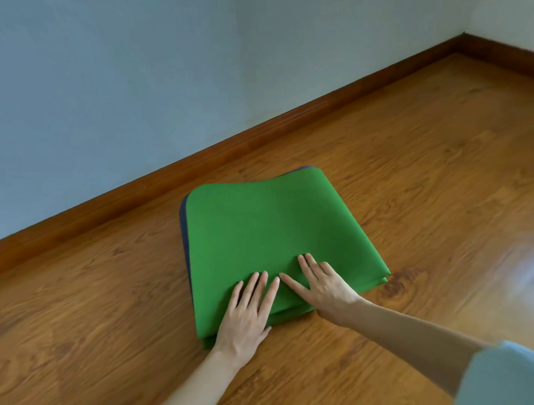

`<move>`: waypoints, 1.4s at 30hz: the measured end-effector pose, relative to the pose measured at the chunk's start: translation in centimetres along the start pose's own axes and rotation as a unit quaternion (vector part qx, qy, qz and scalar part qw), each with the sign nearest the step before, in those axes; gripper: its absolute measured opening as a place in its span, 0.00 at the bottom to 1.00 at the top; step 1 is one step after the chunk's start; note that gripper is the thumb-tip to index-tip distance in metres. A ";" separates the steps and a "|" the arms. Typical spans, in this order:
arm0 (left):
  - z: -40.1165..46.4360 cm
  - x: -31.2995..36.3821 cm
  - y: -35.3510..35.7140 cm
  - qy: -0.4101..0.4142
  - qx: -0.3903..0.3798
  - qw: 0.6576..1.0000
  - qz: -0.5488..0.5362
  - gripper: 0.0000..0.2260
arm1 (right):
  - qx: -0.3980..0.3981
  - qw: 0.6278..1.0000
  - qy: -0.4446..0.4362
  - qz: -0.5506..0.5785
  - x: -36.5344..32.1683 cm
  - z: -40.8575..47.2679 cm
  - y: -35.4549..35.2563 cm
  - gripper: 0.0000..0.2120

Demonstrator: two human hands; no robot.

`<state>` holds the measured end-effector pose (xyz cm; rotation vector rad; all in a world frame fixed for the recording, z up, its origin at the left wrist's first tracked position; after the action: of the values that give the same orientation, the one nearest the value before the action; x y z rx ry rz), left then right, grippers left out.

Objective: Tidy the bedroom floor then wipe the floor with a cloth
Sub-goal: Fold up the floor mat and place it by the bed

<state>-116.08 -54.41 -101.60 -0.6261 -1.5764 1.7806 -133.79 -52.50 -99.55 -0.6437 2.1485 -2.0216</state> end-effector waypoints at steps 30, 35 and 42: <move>1.7 -5.9 -29.0 -0.174 0.222 0.949 -0.144 0.42 | 0.260 0.958 0.015 0.120 2.1 4.1 -26.7 0.43; 1.2 -6.9 -27.7 -0.172 0.116 0.970 -0.125 0.47 | 0.181 0.979 -0.006 0.094 -0.1 4.8 -26.1 0.44; 2.2 -6.5 -25.1 -0.088 0.090 0.989 0.071 0.56 | 0.148 0.986 -0.017 0.069 0.1 5.0 -24.1 0.53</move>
<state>-109.14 -59.56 -77.02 -0.5174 -1.4942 2.1076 -126.64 -57.57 -76.49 -0.4703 1.7666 -2.1741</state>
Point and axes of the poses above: each hand's wrist, its own z-axis towards the middle knuckle, its own y-axis out of the palm, x = y × z, the point moved 3 cm from there along z, towards the middle knuckle, and after that the axes turned 13 degrees about x, right-handed, at the moved point
